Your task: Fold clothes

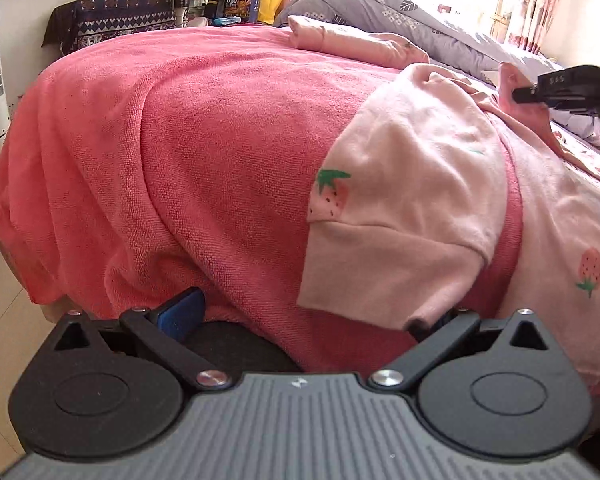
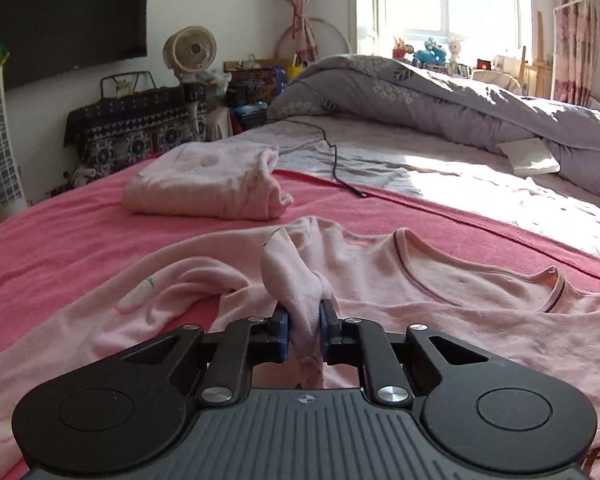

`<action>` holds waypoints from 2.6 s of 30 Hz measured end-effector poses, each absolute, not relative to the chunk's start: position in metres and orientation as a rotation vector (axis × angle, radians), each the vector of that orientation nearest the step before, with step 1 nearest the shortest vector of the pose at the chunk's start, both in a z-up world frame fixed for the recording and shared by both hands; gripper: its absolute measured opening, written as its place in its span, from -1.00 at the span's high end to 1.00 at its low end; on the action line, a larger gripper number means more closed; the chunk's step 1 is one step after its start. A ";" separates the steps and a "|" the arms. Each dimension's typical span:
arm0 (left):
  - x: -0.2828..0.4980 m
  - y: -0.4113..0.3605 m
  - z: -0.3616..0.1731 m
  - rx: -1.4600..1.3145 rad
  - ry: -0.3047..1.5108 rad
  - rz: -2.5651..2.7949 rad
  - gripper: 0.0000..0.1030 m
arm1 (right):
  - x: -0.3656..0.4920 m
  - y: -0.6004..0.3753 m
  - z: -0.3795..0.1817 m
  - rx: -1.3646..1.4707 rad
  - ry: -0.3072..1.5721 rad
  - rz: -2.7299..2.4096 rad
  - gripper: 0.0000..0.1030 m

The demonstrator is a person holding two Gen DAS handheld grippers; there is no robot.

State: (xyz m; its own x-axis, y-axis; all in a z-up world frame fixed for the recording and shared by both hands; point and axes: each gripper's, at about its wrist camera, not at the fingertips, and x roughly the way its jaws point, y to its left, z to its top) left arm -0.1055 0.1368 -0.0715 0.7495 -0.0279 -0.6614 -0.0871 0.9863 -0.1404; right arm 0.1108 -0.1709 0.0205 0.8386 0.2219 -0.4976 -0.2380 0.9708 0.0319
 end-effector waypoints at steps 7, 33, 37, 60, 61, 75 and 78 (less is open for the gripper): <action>-0.102 0.146 -0.079 -0.200 0.703 -0.005 -1.00 | 0.108 -0.296 0.145 0.066 0.188 -0.265 0.68; -0.117 0.202 0.008 -0.294 0.476 0.026 -0.99 | 0.096 -0.209 0.010 -0.135 0.542 0.210 -0.55; -0.088 0.166 0.049 -0.137 0.408 -0.055 -0.99 | 0.077 -0.240 -0.007 -0.382 0.530 0.028 -0.73; 0.184 -0.077 -0.031 0.303 0.603 -0.053 -1.00 | 0.064 -0.406 -0.036 -0.134 0.604 -0.430 -0.94; 0.185 -0.073 -0.032 0.274 0.616 -0.063 -1.00 | 0.065 -0.404 -0.037 -0.153 0.605 -0.437 -0.94; 0.187 -0.070 -0.027 0.237 0.633 -0.077 -1.00 | 0.071 -0.398 -0.043 -0.212 0.611 -0.516 -0.99; 0.187 -0.070 -0.028 0.236 0.634 -0.078 -1.00 | 0.072 -0.398 -0.043 -0.215 0.612 -0.524 -0.99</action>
